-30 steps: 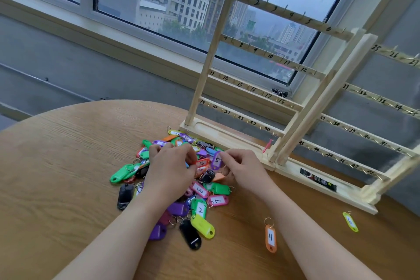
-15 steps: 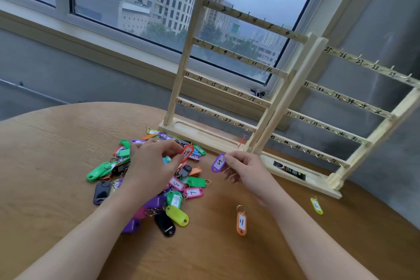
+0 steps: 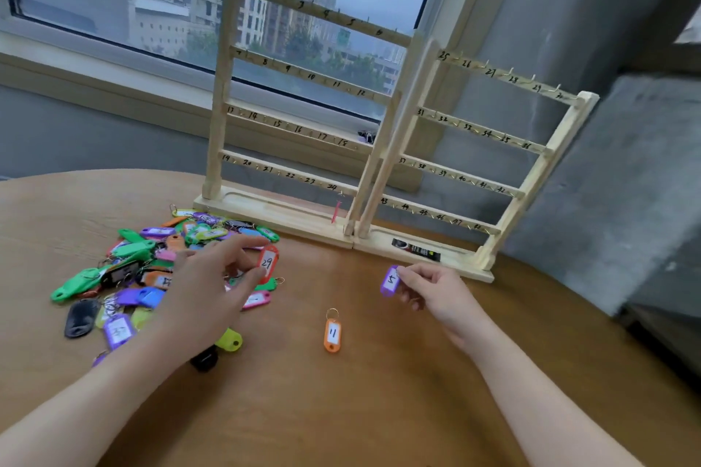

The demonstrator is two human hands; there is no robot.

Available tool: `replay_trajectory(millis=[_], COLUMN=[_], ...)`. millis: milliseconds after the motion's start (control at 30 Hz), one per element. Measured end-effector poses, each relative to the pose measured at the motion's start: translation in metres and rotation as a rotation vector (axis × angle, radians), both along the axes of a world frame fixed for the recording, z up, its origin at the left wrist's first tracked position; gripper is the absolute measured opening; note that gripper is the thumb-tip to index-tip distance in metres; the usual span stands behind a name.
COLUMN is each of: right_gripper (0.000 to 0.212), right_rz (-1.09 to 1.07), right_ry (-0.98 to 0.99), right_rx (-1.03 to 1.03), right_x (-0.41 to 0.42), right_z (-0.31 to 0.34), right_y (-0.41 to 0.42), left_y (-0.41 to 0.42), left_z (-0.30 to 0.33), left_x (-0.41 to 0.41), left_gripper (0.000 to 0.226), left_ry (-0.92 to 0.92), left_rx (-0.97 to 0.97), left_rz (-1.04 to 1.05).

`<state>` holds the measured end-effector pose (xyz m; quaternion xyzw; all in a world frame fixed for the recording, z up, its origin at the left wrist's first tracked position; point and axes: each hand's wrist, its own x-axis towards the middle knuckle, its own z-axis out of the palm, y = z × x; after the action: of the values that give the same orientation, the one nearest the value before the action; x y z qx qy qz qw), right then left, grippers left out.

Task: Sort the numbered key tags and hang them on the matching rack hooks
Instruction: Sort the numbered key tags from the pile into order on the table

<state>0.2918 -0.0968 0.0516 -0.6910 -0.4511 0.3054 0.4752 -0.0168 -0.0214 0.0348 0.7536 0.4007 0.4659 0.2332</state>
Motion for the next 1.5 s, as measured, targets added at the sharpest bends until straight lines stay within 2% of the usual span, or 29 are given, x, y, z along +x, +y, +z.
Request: replay_trajectory(millis=[100,400,733,900,1000,1100,1233,1300,1400,1500], right_gripper=[0.019,0.02,0.018,0.024,0.02,0.018,0.021,0.02,0.021,0.025], right_rz=[-0.045,-0.121,-0.057,0.013,0.016,0.003,-0.035,-0.062,-0.121,-0.167], right_ry=[-0.046,-0.376,-0.699,-0.719,-0.723,-0.715,-0.763,-0.751,-0.679,-0.606], right_rx=[-0.006,-0.104,-0.146,-0.206,-0.193,-0.167,-0.137,-0.103,-0.037,0.003], right_x=[0.026,0.075,0.111,0.123,0.125,0.126,0.127,0.126,0.127,0.128], right_z=[0.002,-0.008,-0.021,-0.018,-0.02,-0.024,-0.03,-0.03,-0.025,-0.014], right_y=[-0.008,-0.015,0.001,0.002,0.003,0.004,0.004,0.003,-0.003,-0.018], left_y=[-0.003,-0.025,-0.064,-0.091,-0.101,-0.11,-0.119,-0.121,-0.124,-0.131], left_z=[-0.006,-0.004,0.0,-0.008,-0.006,-0.005,-0.006,-0.008,-0.011,-0.018], left_x=[0.007,0.031,0.067,0.091,0.099,0.105,0.114,0.119,0.133,0.156], left_gripper=[0.045,0.02,0.023,0.009,0.01,0.021,0.022,0.019,0.004,0.018], left_ry=[0.055,0.028,0.177,0.257,0.267,0.28,0.299,0.287,0.255,0.254], left_rx=[-0.01,-0.171,-0.319,-0.461,-0.506,-0.486,-0.446,-0.457,-0.464,-0.418], left_rz=[-0.037,-0.141,-0.216,-0.261,-0.312,-0.33,-0.385,-0.403,-0.456,-0.519])
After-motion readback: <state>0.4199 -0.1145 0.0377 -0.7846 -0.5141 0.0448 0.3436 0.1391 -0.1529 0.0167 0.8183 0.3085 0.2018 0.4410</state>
